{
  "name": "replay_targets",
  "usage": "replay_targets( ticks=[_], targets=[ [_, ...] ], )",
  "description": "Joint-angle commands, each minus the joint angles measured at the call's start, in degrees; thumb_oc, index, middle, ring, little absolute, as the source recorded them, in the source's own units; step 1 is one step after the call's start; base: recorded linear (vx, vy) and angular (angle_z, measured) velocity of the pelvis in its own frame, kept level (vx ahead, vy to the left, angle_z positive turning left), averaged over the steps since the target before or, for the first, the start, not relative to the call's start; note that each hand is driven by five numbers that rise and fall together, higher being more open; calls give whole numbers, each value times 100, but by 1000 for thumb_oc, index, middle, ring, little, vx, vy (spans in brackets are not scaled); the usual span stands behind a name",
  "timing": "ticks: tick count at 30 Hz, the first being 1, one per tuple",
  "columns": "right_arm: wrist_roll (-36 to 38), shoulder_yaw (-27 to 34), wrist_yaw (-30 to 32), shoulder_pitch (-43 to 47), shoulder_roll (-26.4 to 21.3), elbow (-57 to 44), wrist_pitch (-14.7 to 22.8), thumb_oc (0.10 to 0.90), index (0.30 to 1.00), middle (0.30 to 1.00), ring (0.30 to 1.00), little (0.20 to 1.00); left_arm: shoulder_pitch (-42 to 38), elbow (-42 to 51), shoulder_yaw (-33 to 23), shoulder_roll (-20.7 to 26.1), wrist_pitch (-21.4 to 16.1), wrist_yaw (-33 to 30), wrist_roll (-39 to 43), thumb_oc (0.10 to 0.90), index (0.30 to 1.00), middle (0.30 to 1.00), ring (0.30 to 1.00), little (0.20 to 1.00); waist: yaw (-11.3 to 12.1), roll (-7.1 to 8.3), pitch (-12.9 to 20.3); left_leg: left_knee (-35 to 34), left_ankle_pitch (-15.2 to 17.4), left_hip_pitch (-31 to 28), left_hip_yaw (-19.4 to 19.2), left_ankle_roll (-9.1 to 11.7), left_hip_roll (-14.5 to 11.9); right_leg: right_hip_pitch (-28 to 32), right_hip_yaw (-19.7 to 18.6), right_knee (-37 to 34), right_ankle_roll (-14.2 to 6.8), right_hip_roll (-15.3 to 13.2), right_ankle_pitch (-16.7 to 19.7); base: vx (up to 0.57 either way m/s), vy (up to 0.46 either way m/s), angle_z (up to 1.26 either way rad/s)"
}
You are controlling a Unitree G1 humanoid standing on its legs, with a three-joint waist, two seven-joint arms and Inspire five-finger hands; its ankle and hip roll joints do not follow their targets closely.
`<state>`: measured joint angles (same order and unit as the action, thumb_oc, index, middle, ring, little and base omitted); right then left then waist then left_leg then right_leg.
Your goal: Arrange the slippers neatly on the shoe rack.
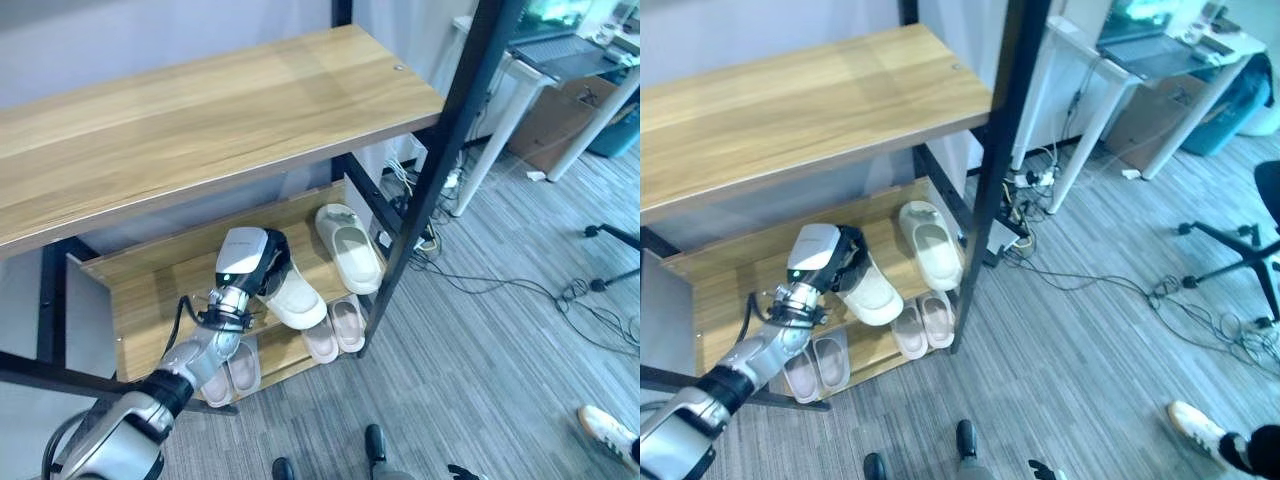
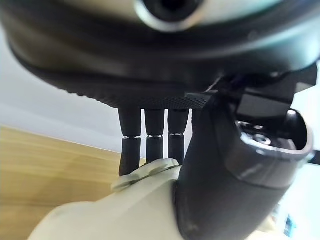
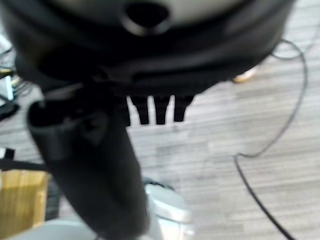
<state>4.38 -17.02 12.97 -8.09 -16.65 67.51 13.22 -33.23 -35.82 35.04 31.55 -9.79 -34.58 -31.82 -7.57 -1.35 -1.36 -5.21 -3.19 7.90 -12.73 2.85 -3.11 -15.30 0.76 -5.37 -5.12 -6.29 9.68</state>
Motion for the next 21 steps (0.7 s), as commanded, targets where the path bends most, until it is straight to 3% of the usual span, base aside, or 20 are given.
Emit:
replay_targets(
  ticks=[1, 9, 21],
  targets=[
    [126, -12, 251, 209, -303, -109, 133, 800, 900, 900, 900, 900, -1009, -612, 305, -167, -21, -7, -403, 400, 300, 300, 300, 300, -255, -149, -242, 21, 231, 273, 287, 82, 12, 80, -102, 37, -377, 128, -497, -2, 5, -15],
    [292, 20, 310, 251, -350, -104, 252, 800, 900, 900, 900, 900, -1657, -1466, 703, -137, 219, -94, -644, 400, 300, 300, 300, 300, -318, -157, -303, 21, 208, 382, 235, 95, 4, -84, -155, 37, -406, 119, -423, 5, 2, -6],
    [313, -46, 243, 275, -380, -125, 323, 800, 900, 900, 900, 900, -1663, -2226, 490, -253, 218, -108, -214, 400, 300, 300, 300, 300, -336, -79, -224, 21, 207, 444, 294, 114, -15, -157, -128, 37, -388, 131, -415, 7, -4, -4]
  ],
)
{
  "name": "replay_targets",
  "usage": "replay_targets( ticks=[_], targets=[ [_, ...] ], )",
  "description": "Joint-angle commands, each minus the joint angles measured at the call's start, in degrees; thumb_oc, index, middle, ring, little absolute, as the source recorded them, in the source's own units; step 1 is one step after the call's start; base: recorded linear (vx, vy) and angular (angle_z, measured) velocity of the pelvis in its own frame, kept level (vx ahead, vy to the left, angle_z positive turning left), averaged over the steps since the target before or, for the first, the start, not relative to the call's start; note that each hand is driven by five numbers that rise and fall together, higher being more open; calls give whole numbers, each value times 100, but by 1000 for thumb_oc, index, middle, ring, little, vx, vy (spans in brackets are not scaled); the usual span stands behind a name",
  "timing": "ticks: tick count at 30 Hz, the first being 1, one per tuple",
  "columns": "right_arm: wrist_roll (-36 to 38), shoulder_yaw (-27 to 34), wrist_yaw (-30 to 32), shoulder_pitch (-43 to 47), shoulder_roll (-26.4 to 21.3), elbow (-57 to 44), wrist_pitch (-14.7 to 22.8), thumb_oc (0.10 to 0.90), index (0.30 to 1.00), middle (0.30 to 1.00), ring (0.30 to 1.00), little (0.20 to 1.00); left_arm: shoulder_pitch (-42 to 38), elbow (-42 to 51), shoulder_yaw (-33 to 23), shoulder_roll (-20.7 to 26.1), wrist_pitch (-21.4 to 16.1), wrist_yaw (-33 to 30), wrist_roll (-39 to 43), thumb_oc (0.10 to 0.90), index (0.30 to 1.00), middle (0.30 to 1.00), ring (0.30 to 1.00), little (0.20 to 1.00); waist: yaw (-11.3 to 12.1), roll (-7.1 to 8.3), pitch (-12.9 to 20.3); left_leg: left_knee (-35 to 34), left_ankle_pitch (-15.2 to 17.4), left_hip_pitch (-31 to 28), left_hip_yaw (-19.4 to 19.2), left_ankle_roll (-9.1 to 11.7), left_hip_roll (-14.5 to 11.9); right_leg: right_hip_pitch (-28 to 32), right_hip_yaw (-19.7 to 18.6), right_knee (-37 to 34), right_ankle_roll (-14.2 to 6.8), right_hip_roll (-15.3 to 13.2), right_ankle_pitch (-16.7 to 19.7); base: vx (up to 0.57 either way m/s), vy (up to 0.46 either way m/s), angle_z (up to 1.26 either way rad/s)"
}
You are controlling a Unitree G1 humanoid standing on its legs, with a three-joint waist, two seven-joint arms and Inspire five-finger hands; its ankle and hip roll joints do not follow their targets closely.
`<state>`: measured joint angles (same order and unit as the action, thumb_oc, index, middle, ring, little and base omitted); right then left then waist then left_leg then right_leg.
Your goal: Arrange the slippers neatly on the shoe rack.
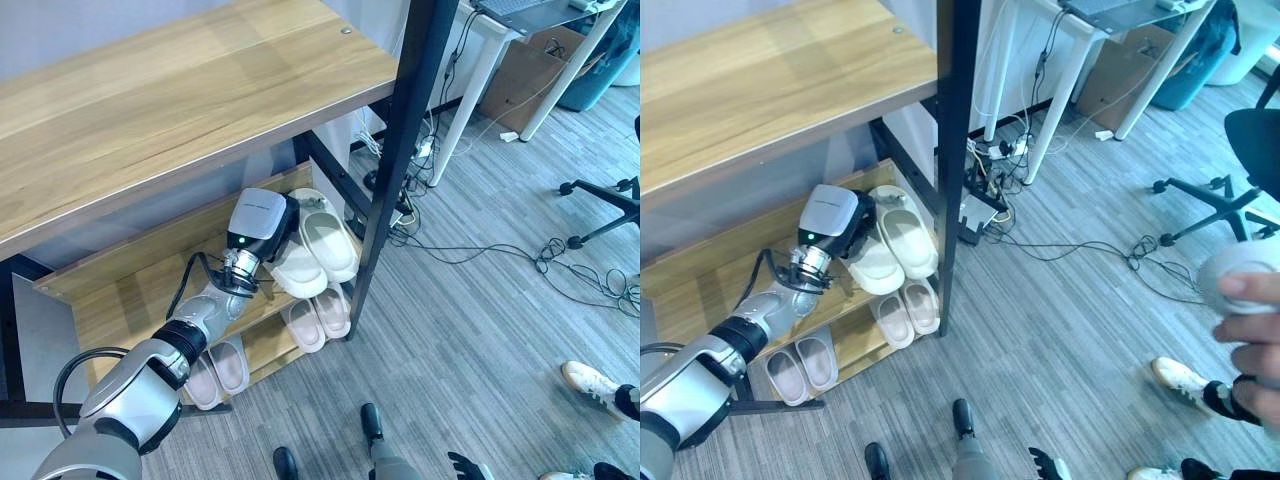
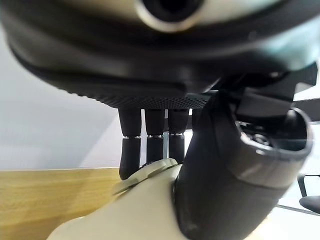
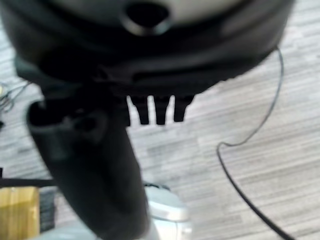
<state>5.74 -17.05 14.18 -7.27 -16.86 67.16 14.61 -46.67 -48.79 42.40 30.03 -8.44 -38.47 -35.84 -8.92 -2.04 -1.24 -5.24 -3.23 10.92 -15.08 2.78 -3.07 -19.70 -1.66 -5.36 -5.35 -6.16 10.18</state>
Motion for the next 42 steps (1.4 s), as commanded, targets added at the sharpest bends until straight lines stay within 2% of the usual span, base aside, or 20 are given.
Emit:
replay_targets(
  ticks=[1, 9, 10, 11, 16, 19, 29, 40, 42],
  targets=[
    [186, -41, 119, 214, -379, -101, 186, 800, 900, 900, 900, 900, -360, -989, -255, -93, 62, 311, 290, 400, 300, 300, 300, 300, -207, -10, -224, 24, 204, 158, 541, 128, -23, 266, 124, 36, -364, 120, -461, 0, 0, 0],
    [221, -58, 56, 283, -475, -103, 162, 800, 900, 900, 900, 900, -669, -1051, 7, -20, -73, 552, 408, 400, 300, 300, 300, 300, -234, 26, -219, 24, 182, 239, 534, 131, -37, 189, 127, 36, -369, 123, -420, 0, 0, 0],
    [211, -52, 54, 261, -468, -95, 158, 800, 900, 900, 900, 900, -665, -1060, -15, -46, -72, 550, 437, 712, 768, 768, 768, 768, -233, 38, -218, 24, 180, 248, 533, 130, -40, 177, 122, 36, -368, 126, -420, 0, 0, 0],
    [170, -54, 84, 256, -461, -86, 151, 800, 900, 900, 900, 900, -692, -1092, -107, -122, -39, 519, 544, 800, 900, 900, 900, 900, -230, 61, -227, 24, 176, 254, 541, 127, -44, 176, 129, 36, -362, 127, -415, 0, 0, 0],
    [165, 1, 99, 227, -451, -50, 122, 800, 900, 900, 900, 900, -623, -1124, -453, -338, -72, 513, 1020, 800, 900, 900, 900, 900, -210, 72, -269, 24, 169, 242, 554, 114, -29, 195, 135, 36, -356, 128, -431, 0, 0, 0],
    [199, 13, 103, 248, -418, -87, 97, 800, 900, 900, 900, 900, -340, -751, -658, -385, -166, 501, 1185, 800, 900, 900, 900, 900, -148, 88, -300, 24, 182, 146, 588, 111, -17, 301, 165, 36, -342, 125, -466, 0, 0, 0],
    [130, -42, 7, 250, -396, -136, 76, 800, 900, 900, 900, 900, -46, -628, -637, -451, -108, 626, 943, 800, 900, 900, 900, 900, -66, 147, -365, 24, 203, 19, 616, 99, 6, 438, 215, 36, -329, 127, -499, 0, 0, 0],
    [150, 79, -39, 125, -297, -24, -10, 800, 900, 900, 900, 900, 371, 549, -1225, -409, -340, 749, 1470, 800, 900, 900, 900, 900, 19, 194, -386, 24, 195, -10, 667, 84, 18, 495, 255, 36, -310, 118, -522, 3, -2, 2],
    [167, -38, 11, 344, -168, -138, -31, 800, 900, 900, 900, 900, 606, 1063, -1377, -429, -354, 720, 1475, 800, 900, 900, 900, 900, 127, 193, -360, 24, 194, -26, 721, 74, 31, 542, 279, 36, -292, 119, -560, 25, -21, 13]
  ],
)
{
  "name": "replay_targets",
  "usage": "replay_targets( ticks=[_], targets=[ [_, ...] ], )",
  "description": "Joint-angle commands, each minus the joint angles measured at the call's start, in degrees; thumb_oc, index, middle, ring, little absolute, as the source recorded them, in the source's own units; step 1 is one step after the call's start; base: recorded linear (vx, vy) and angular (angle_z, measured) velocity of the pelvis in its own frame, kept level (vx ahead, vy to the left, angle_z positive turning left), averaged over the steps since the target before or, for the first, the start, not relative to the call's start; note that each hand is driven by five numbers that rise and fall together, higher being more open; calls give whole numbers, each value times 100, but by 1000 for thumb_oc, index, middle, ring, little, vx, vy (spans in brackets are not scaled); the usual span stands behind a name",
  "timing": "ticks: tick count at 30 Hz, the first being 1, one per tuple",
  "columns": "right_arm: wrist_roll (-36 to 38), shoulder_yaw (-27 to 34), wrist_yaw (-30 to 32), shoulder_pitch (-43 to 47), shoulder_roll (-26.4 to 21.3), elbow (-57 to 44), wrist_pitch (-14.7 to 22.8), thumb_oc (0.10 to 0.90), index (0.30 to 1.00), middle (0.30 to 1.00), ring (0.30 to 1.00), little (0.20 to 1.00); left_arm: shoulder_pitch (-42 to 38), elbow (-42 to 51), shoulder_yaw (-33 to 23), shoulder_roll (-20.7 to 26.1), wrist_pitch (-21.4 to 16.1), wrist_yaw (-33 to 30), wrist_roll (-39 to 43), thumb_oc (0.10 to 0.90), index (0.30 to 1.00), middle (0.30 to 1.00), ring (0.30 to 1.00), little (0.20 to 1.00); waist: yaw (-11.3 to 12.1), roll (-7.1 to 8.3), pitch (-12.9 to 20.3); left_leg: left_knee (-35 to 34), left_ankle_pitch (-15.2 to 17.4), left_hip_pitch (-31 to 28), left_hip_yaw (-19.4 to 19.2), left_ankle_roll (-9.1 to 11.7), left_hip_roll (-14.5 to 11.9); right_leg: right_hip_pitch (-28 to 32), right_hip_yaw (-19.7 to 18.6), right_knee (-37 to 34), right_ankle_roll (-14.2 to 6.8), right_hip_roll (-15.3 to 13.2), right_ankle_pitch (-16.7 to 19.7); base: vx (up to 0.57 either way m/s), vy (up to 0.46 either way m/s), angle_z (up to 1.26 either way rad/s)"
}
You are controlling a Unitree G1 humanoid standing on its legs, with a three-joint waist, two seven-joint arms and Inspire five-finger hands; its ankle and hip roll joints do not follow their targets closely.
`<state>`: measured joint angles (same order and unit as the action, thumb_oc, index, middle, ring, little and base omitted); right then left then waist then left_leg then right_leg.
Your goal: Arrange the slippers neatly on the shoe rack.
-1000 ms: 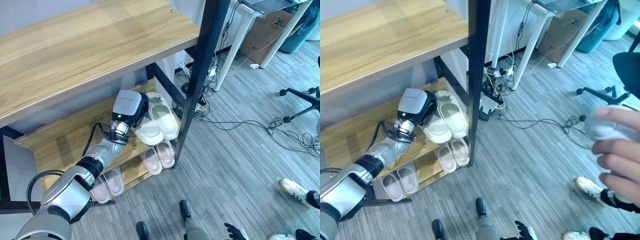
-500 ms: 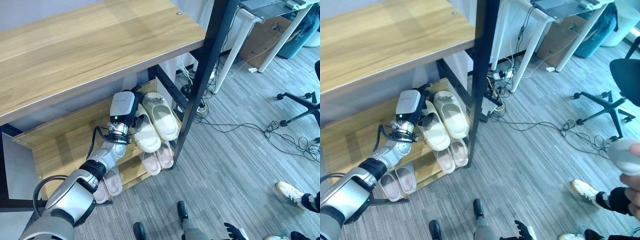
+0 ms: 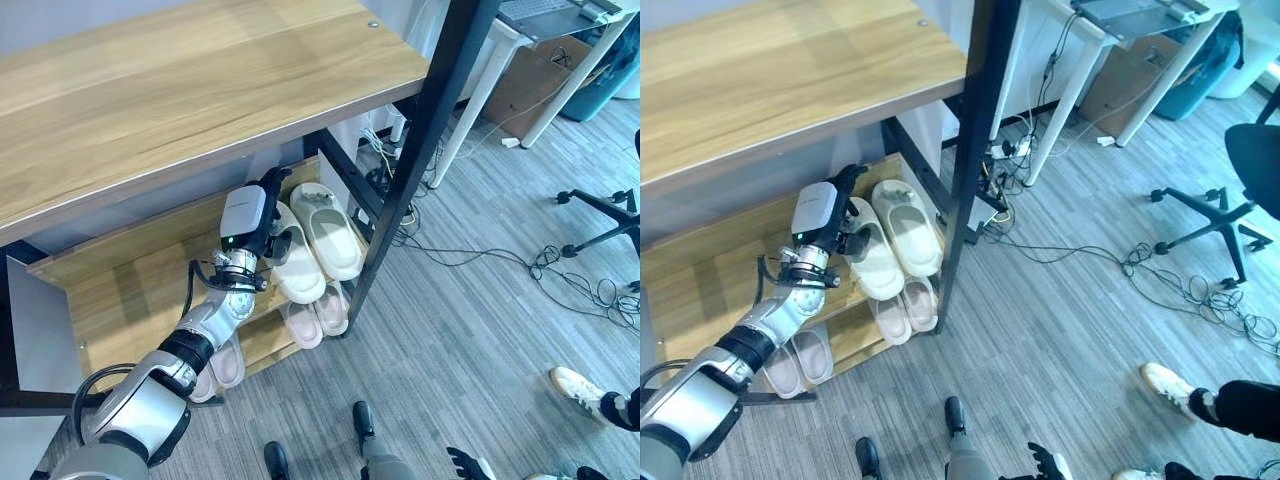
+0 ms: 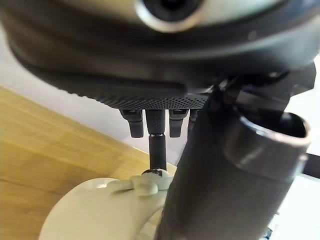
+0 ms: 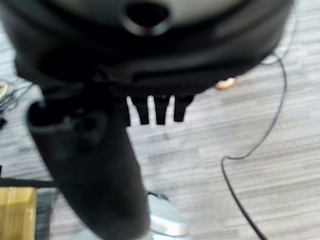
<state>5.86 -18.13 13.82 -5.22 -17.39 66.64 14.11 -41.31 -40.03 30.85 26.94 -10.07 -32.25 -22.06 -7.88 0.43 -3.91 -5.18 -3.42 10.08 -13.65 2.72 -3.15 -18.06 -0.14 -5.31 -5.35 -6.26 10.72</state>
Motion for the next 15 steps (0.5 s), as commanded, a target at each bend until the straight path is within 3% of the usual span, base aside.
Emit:
replay_targets(
  ticks=[1, 15],
  targets=[
    [156, 67, 46, 139, -116, -87, 18, 800, 900, 900, 900, 900, 77, 199, -227, -116, -185, 102, 98, 800, 900, 900, 900, 900, 19, -55, -94, 18, 213, 57, 581, 81, 39, 380, 129, 31, -292, 128, -615, 26, -12, 9],
    [35, 12, 10, 117, -11, -8, -165, 800, 900, 900, 900, 900, 279, 557, -572, -239, -259, 31, 594, 800, 900, 900, 900, 900, 51, -75, 63, 18, 252, -80, 603, 62, 55, 532, 172, 31, -297, 109, -673, 6, -3, 1]
  ],
)
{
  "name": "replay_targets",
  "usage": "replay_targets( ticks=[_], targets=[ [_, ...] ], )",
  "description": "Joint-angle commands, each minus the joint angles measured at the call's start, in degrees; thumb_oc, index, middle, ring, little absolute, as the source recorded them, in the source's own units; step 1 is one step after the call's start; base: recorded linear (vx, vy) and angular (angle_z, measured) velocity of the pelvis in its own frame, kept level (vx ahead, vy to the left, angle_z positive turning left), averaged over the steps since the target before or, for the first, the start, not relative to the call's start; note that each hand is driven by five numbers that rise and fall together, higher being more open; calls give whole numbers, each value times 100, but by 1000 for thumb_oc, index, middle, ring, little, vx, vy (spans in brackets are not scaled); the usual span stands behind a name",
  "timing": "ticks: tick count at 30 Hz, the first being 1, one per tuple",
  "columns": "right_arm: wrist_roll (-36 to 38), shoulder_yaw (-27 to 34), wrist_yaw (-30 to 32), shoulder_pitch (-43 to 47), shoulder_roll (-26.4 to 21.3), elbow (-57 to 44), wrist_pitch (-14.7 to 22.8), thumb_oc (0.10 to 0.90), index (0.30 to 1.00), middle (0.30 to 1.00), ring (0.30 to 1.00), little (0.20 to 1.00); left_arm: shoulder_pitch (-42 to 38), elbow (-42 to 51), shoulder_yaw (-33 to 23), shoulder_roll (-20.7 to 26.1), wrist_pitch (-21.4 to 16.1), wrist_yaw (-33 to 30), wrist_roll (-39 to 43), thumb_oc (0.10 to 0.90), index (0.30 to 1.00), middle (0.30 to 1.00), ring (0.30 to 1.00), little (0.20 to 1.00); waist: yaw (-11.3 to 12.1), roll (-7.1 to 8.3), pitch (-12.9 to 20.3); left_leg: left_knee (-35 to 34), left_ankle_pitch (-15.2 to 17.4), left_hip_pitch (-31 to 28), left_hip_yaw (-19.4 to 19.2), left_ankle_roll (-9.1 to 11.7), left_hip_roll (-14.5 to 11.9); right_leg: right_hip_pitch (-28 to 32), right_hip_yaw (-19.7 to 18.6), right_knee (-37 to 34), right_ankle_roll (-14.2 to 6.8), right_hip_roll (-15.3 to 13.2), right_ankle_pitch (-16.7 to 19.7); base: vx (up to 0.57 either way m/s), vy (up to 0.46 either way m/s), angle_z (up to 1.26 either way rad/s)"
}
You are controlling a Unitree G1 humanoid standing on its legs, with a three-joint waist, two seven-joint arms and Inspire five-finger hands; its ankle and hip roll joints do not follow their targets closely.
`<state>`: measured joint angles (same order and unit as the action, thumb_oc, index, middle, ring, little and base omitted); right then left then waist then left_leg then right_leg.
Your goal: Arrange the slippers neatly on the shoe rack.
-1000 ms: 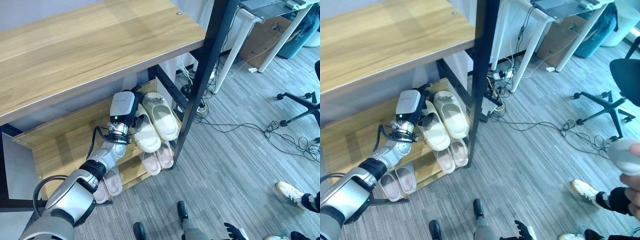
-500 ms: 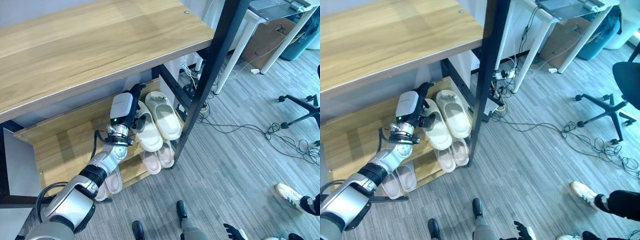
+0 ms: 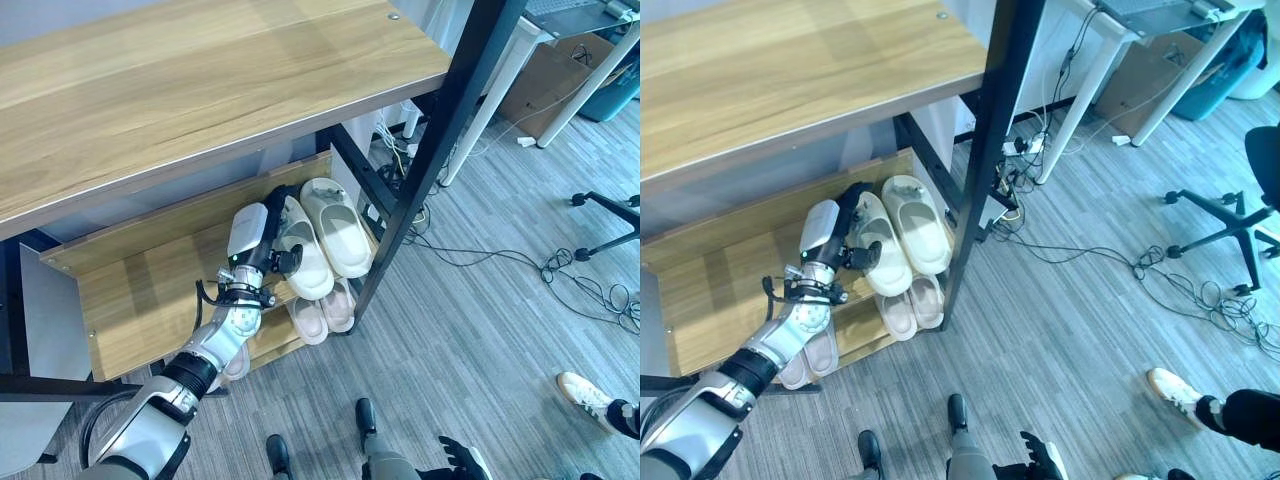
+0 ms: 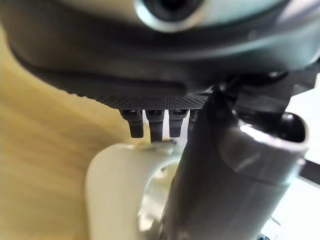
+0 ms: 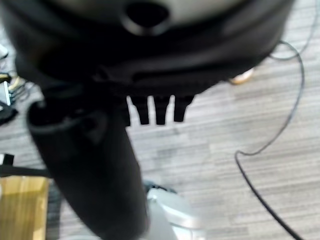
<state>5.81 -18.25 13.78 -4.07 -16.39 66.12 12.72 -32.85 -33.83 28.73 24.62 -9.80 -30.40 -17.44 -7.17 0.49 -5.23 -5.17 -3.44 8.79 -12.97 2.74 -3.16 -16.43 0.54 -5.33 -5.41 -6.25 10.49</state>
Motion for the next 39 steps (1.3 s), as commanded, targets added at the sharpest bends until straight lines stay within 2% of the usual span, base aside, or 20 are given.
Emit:
replay_targets(
  ticks=[1, 9, 10, 17, 24, 27, 28, 29, 33, 35, 38, 39],
  targets=[
    [40, 24, 14, 2, -110, 46, -25, 800, 900, 900, 900, 900, -568, -63, -360, -6, -286, -154, 133, 800, 900, 900, 900, 900, -21, -81, 195, 17, 255, 49, 534, 60, 56, 370, 103, 33, -292, 108, -650, 0, 0, 0],
    [34, 3, -25, -22, -36, 133, -63, 800, 900, 900, 900, 900, -406, 200, -557, 1, -386, -152, 311, 800, 900, 900, 900, 900, -7, -85, 235, 17, 268, 21, 542, 53, 59, 405, 109, 33, -291, 107, -666, 0, 0, 0],
    [66, 2, -46, -41, 23, 150, -69, 800, 900, 900, 900, 900, -218, 529, -782, -35, -459, -371, 308, 800, 900, 900, 900, 900, 12, -58, 267, 17, 295, -36, 551, 53, 56, 461, 112, 33, -283, 116, -690, 0, 0, 0],
    [110, 18, -67, -46, 96, 240, -100, 800, 900, 900, 900, 900, 211, 1209, -1251, -68, -631, -631, 496, 800, 900, 900, 900, 900, 49, -23, 318, 17, 335, -230, 548, 67, 49, 661, 125, 33, -282, 127, -743, 20, -5, 0],
    [190, 85, -100, -2, 191, 332, -197, 800, 900, 900, 900, 900, 787, 2057, -1580, -41, -911, -517, 983, 800, 900, 900, 900, 900, 166, 16, 461, 17, 378, -507, 571, 76, 51, 970, 192, 33, -285, 125, -794, 31, -6, 4],
    [203, 130, -125, -12, 243, 382, -252, 800, 900, 900, 900, 900, 1297, 2451, -1711, -25, -1035, -249, 1324, 800, 900, 900, 900, 900, 227, 26, 547, 17, 394, -627, 597, 69, 65, 1108, 234, 33, -287, 122, -806, 13, -4, 4],
    [214, 174, -151, -13, 279, 397, -286, 800, 900, 900, 900, 900, 1693, 2659, -1793, -68, -1155, 15, 1621, 800, 900, 900, 900, 900, 294, 33, 597, 17, 400, -687, 616, 64, 72, 1180, 267, 33, -281, 124, -814, 0, 0, 0],
    [215, 166, -152, -20, 277, 396, -286, 800, 900, 900, 900, 900, 1714, 2678, -1803, -64, -1147, 26, 1627, 800, 900, 900, 900, 900, 288, 33, 600, 17, 402, -693, 617, 65, 72, 1186, 269, 33, -281, 124, -816, -11, 4, 3],
    [246, 299, -201, -37, 308, 423, -328, 800, 900, 900, 900, 900, 2707, 3112, -2008, 8, -1296, 560, 2036, 800, 900, 900, 900, 900, 447, 57, 720, 17, 425, -818, 670, 52, 83, 1356, 361, 33, -275, 123, -853, -13, -2, 4],
    [212, 370, -188, -4, 258, 412, -369, 800, 900, 900, 900, 900, 3382, 3325, -2091, -17, -1354, 1253, 2936, 800, 900, 900, 900, 900, 559, 53, 776, 17, 421, -882, 707, 38, 91, 1462, 414, 33, -277, 109, -869, -41, 10, 13],
    [148, 385, -178, 26, 240, 369, -410, 800, 900, 900, 900, 900, 4020, 3422, -2246, -232, -1340, 1810, 4046, 800, 900, 900, 900, 900, 652, 52, 789, 17, 413, -937, 737, 19, 112, 1543, 469, 33, -271, 103, -863, -67, 17, 19],
    [125, 400, -176, 8, 220, 338, -412, 800, 900, 900, 900, 900, 4202, 3347, -2291, -285, -1288, 1843, 4068, 800, 900, 900, 900, 900, 680, 63, 796, 17, 409, -942, 743, 14, 112, 1553, 482, 33, -271, 99, -864, -74, 10, 13]
  ],
)
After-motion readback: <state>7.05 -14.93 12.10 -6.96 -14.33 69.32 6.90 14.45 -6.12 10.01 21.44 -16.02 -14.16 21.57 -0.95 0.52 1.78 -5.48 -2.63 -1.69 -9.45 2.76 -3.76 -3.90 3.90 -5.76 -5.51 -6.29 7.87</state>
